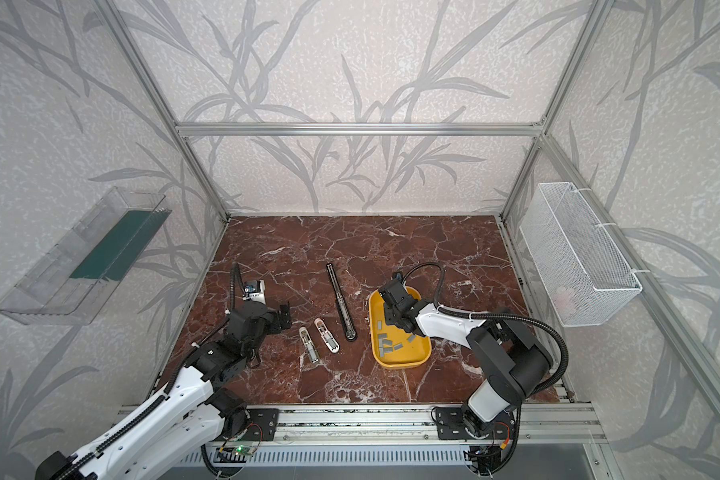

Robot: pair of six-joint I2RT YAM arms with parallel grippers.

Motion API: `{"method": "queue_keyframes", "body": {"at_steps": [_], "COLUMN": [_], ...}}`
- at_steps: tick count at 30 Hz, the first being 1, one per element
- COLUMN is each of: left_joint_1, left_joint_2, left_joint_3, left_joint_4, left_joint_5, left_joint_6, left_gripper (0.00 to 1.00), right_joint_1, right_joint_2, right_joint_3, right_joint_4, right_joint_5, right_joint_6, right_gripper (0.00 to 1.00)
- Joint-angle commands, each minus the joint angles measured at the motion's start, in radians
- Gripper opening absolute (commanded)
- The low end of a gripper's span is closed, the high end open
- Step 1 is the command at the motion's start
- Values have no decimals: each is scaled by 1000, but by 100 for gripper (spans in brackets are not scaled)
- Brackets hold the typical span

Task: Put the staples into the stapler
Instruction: 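Lower the right gripper into the yellow tray and close on a grey staple strip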

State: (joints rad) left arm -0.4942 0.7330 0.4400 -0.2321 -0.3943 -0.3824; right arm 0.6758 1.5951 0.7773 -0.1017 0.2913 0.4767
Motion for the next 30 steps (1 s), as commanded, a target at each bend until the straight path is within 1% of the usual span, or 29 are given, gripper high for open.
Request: {"method": "queue_keyframes", "body": {"at_steps": [1, 3, 6, 14, 16, 19, 24, 30], "left_joint_1": [5, 5, 5, 4, 5, 6, 6, 7], "left_joint_2": [-31, -47, -75, -113, -116, -117, -116, -131], "left_joint_3": [-7, -13, -25, -40, -41, -43, -42, -48], "left_joint_4": [-6, -7, -1, -8, -6, -5, -4, -6], "left_joint_5": [-11, -11, -4, 7, 14, 14, 20, 24], "left_joint_6": [1, -1, -2, -6, -5, -6, -6, -7], "left_gripper": [98, 98, 98, 98, 98, 98, 98, 98], "right_joint_1": [-7, -7, -7, -18, -19, -19, -18, -18], "right_joint_2": [10, 8, -3, -17, -17, -26, -70, -104], "right_joint_3": [4, -2, -13, -61, -63, -62, -94, -98], "right_joint_4": [10, 12, 3, 14, 18, 16, 42, 30], "right_joint_5": [-12, -32, -41, -31, -40, -84, -134, -105], "right_joint_6": [-14, -9, 1, 14, 11, 6, 2, -7], "right_gripper": [42, 43, 48, 50, 50, 49, 47, 46]}}
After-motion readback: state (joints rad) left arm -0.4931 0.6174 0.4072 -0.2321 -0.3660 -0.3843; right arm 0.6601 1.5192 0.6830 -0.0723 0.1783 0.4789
